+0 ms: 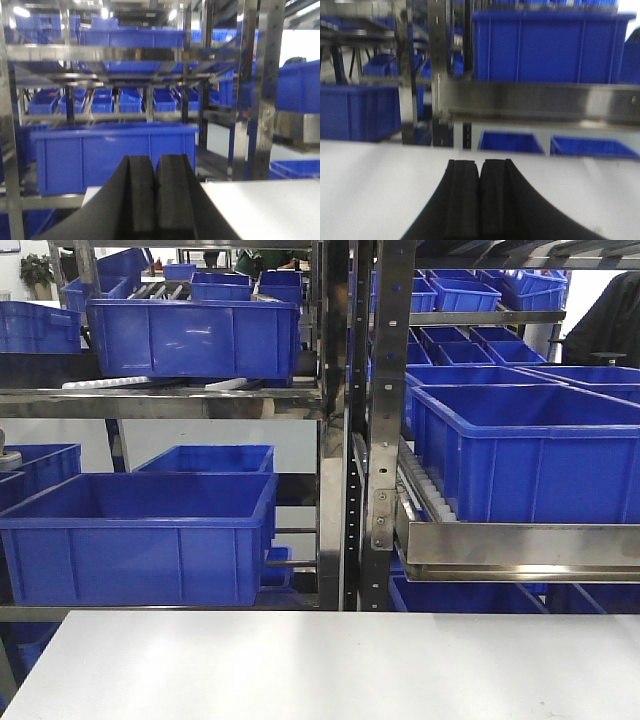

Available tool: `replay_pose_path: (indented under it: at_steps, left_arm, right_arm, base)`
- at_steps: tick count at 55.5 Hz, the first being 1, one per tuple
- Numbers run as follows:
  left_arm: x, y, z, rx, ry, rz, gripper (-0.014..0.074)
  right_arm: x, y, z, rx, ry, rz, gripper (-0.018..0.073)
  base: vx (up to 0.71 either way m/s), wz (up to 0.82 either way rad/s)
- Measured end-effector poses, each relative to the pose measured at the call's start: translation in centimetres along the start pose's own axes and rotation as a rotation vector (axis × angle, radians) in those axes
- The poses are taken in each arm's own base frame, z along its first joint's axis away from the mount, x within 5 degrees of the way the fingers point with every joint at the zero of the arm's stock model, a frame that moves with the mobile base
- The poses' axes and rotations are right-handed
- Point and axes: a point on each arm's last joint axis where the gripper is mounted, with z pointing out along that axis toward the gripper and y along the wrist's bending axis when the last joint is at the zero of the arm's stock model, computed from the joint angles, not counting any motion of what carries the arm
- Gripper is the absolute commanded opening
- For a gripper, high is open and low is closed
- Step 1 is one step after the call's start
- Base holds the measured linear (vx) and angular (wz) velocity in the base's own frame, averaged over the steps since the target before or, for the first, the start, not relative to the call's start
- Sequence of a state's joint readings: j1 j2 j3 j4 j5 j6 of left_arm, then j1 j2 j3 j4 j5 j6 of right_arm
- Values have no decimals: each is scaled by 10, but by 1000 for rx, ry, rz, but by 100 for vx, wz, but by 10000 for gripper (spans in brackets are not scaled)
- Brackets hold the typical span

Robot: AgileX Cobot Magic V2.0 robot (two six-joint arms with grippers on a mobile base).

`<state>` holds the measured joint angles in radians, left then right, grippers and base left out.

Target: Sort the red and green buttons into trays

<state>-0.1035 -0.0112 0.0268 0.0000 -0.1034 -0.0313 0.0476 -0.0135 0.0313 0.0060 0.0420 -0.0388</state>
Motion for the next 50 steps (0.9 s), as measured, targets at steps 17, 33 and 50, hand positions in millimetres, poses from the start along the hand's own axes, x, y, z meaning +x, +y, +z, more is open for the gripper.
replay_pose_path:
  at_steps: [17,33,50]
  left_arm:
    - [-65,-2,-6,9,-214,-18,12]
    - [-95,-3,22,-1,31,-19,22]
    - [-46,-1,64,-18,436,-18,26]
  right_arm:
    - [-51,-2,-7,2,-144,33,-9]
    - [-94,-3,18,-4,124,1,16]
    - [-64,-3,64,-12,420,-24,165]
  base:
    - [0,0]
    - [0,0]
    - [0,0]
